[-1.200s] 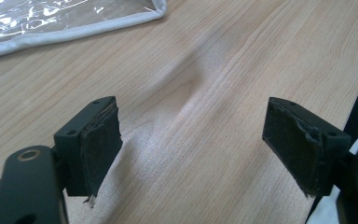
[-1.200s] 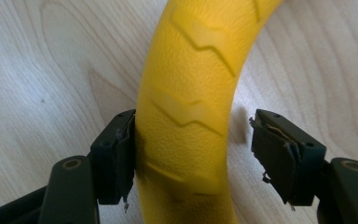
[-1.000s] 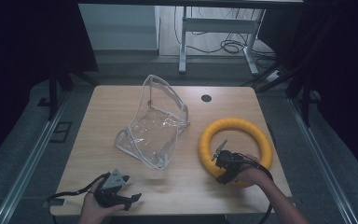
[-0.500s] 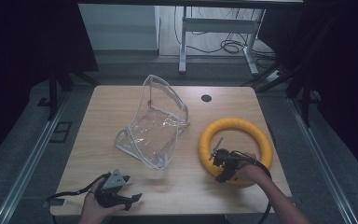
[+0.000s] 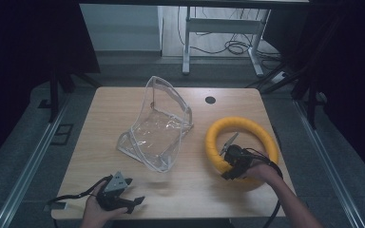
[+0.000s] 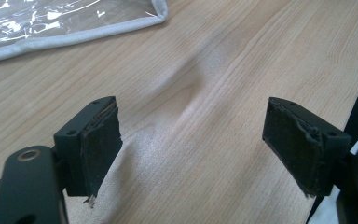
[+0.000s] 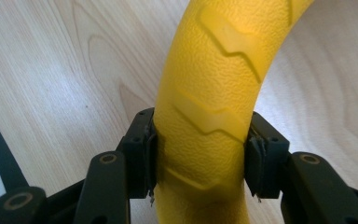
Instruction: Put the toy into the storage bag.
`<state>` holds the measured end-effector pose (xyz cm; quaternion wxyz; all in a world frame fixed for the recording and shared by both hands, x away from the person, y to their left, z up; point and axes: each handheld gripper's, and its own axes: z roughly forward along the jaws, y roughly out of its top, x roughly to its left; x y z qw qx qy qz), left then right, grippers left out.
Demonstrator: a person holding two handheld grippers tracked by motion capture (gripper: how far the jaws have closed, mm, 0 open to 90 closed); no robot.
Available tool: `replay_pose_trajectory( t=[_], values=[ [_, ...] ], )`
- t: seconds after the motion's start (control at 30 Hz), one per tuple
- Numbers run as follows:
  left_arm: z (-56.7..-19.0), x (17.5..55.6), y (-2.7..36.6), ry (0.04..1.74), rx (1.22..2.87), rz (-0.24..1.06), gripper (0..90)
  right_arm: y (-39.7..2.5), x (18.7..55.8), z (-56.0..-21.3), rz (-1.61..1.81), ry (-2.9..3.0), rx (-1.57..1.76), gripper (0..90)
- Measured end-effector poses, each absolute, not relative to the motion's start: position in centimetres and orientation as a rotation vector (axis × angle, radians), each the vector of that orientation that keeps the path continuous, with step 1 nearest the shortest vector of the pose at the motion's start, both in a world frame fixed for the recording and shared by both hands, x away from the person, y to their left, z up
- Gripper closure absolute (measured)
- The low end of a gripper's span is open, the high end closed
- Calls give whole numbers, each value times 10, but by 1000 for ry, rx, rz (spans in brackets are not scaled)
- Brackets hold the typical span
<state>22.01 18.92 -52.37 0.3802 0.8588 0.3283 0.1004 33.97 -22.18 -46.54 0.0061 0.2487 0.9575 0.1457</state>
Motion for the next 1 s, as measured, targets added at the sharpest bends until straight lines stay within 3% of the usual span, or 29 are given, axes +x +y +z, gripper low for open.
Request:
replay_pose_trajectory(
  t=[1.0],
  values=[
    [-522,221,190,833,2171,240,192,-240,336,-412,827,2756,800,525]
  ],
)
